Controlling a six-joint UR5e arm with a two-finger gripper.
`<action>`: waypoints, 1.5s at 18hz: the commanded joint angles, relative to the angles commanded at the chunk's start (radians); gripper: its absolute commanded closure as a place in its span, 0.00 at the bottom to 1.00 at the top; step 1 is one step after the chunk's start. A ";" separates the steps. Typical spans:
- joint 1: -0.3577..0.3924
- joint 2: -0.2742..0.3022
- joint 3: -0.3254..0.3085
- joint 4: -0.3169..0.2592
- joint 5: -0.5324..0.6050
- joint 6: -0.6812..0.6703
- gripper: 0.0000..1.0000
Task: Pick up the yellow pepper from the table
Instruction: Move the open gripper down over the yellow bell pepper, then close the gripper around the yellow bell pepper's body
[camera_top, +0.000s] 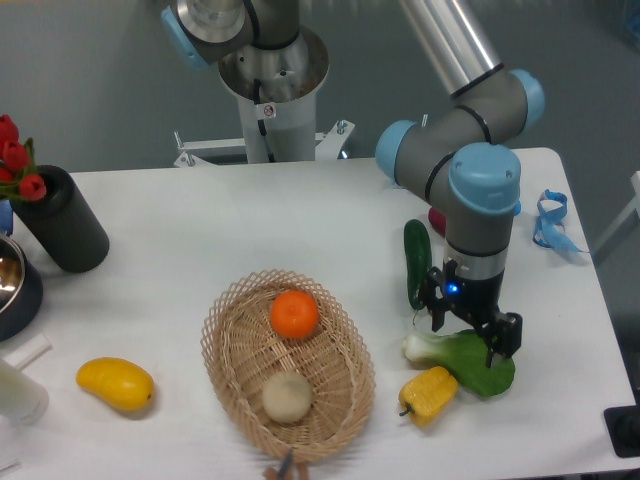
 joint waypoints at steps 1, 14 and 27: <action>-0.003 -0.003 0.000 0.000 0.000 -0.020 0.00; -0.045 -0.052 0.000 0.000 0.000 -0.134 0.00; -0.043 -0.072 0.006 0.005 -0.011 -0.082 0.00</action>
